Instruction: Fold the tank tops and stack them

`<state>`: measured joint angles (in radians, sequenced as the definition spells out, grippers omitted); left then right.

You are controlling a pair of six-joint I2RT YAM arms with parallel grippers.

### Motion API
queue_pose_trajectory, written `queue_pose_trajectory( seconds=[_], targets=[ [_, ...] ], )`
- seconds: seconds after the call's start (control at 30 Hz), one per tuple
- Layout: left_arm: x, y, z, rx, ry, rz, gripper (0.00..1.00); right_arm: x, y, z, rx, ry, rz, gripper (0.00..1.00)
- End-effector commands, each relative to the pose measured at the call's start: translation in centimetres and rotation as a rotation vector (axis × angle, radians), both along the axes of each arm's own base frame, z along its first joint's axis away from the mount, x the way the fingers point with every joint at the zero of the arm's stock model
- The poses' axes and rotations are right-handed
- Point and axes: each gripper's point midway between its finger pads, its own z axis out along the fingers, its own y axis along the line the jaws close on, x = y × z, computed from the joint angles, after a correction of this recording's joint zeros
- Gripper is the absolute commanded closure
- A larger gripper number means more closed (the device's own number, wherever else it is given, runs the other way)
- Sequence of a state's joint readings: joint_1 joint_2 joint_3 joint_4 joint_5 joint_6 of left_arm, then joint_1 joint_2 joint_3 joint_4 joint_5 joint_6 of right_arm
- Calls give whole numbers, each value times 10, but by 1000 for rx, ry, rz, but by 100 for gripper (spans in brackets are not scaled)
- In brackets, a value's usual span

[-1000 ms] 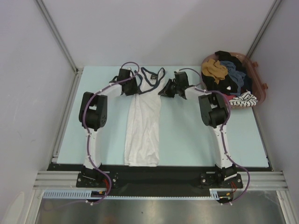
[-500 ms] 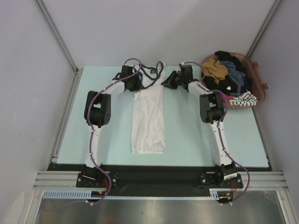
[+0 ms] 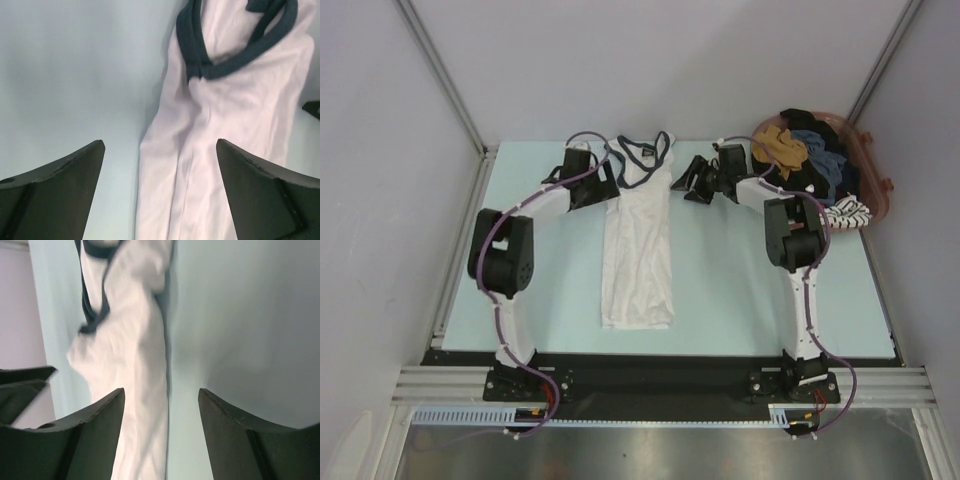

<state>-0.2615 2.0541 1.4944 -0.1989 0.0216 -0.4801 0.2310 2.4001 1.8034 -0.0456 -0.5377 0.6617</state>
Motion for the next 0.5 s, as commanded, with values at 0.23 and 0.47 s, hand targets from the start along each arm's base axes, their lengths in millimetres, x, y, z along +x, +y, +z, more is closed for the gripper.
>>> queue_pose_trajectory(
  seconds=[0.23,0.47],
  targets=[
    [-134,4,51,-65,-104,0,0,-163,-10,46,-101,-42,34,43],
    [-245,17,-5,-106,0,-20,0,-284,-4,17,-104,44,114,36]
  ],
)
